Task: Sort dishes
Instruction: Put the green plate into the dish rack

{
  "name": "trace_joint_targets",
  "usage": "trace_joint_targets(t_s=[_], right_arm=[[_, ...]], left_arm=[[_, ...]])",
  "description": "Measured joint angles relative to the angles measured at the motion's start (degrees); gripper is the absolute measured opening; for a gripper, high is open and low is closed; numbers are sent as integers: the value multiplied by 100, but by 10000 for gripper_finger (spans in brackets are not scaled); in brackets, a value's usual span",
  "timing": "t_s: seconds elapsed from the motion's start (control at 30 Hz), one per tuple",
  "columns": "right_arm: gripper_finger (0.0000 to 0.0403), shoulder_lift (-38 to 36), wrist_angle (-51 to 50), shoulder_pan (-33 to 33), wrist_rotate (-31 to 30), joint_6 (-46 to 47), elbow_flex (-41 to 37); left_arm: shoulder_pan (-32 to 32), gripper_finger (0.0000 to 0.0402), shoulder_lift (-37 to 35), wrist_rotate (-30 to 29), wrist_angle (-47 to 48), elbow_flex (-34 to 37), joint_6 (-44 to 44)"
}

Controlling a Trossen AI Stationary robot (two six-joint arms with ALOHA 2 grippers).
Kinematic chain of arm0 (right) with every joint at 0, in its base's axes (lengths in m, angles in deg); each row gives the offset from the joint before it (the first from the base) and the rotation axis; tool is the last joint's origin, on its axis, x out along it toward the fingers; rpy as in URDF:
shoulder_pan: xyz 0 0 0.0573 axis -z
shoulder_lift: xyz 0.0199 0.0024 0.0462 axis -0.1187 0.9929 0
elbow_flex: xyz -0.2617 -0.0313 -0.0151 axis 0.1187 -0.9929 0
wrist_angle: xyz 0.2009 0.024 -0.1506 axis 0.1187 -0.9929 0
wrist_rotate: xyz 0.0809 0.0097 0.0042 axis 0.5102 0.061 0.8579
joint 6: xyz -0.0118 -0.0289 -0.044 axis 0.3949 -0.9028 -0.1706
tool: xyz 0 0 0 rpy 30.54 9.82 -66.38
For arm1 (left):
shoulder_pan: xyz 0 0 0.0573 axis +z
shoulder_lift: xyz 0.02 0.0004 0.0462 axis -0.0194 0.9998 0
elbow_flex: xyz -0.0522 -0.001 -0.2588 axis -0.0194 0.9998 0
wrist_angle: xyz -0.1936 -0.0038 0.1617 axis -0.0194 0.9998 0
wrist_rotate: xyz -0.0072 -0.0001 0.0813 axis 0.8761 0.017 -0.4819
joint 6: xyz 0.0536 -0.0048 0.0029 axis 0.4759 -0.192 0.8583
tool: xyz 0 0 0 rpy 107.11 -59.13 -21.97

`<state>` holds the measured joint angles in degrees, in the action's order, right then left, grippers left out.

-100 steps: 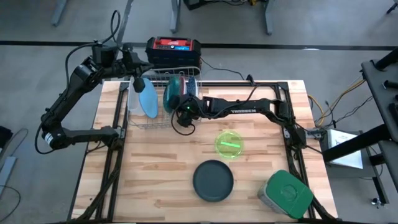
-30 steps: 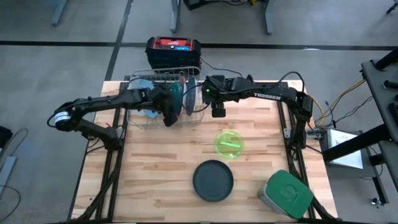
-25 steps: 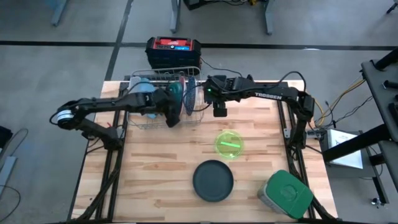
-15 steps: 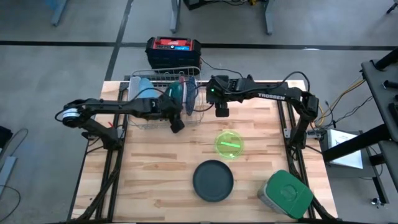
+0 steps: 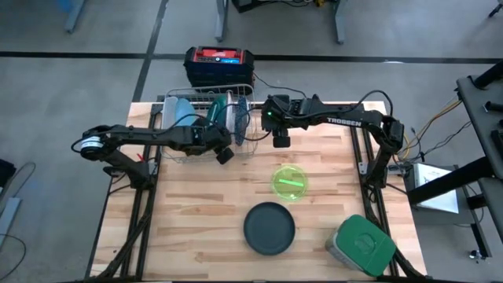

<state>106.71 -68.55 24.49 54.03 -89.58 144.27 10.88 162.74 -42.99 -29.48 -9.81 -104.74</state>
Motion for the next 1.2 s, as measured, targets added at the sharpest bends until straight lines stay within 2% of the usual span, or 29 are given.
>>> trace_joint_targets(t_s=[0.2,0.4,0.53,0.73,0.8,1.2], right_arm=[[183,0,1,0,2,61,-4],[183,2,58,0,9,75,-4],[183,2,55,0,7,111,-4],[183,3,55,0,11,111,-4],[183,4,53,0,13,111,-4],[183,13,394,0,17,95,-326]], left_arm=[[2,118,-71,-652,659,24,-422],[2,109,-49,-830,782,24,-493],[-32,105,-61,-692,733,24,-279],[-132,104,-78,477,682,22,641],[-159,104,-80,679,647,22,799],[-177,104,-82,174,421,27,822]])
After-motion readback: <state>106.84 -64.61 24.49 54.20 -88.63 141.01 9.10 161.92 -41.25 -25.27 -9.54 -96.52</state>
